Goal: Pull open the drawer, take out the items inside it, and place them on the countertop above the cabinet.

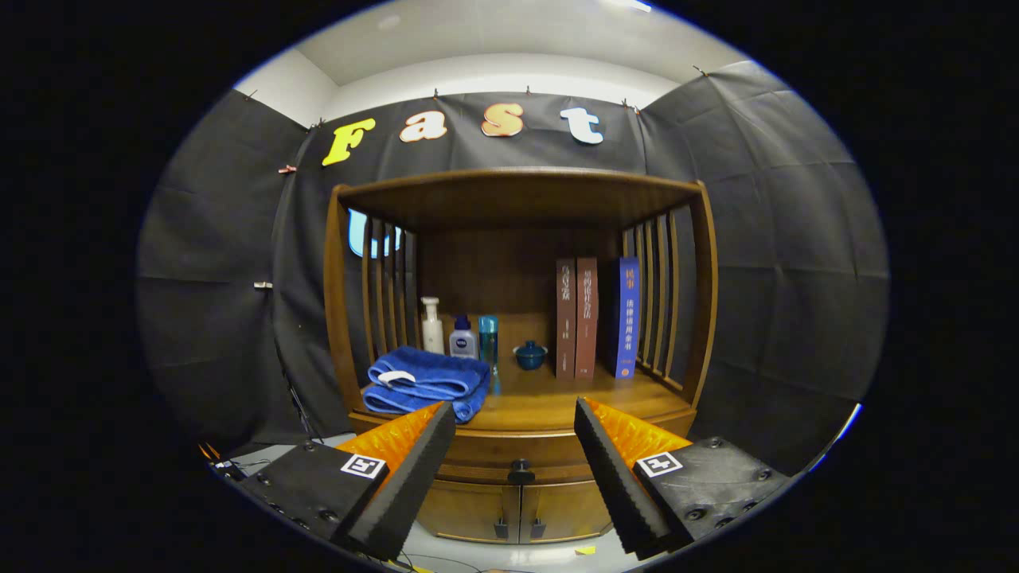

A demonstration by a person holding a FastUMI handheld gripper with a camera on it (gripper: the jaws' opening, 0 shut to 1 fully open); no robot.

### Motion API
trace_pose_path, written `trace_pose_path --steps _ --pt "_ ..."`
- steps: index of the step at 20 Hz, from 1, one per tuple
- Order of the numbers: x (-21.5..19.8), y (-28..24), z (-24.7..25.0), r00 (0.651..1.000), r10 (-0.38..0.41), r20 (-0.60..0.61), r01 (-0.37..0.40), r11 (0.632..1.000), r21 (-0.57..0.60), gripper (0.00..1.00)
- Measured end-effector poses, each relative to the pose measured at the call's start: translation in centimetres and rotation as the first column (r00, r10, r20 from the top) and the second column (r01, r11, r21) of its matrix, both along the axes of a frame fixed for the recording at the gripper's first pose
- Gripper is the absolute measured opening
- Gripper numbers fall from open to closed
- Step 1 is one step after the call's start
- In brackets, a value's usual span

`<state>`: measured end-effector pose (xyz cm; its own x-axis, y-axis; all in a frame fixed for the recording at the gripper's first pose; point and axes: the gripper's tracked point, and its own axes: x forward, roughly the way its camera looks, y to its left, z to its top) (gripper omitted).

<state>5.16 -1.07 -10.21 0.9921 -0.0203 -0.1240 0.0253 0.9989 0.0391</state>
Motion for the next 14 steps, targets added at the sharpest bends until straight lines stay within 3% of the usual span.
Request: trace_pose_path --steps 6,14 --pt "3.6 -0.1 -8.2 0.99 0.001 -0.138 -0.001 1.0 -0.001 0.99" --pt "7.3 -0.2 -15.4 0.97 -0.005 -0.242 0.003 1.0 -0.005 0.99"
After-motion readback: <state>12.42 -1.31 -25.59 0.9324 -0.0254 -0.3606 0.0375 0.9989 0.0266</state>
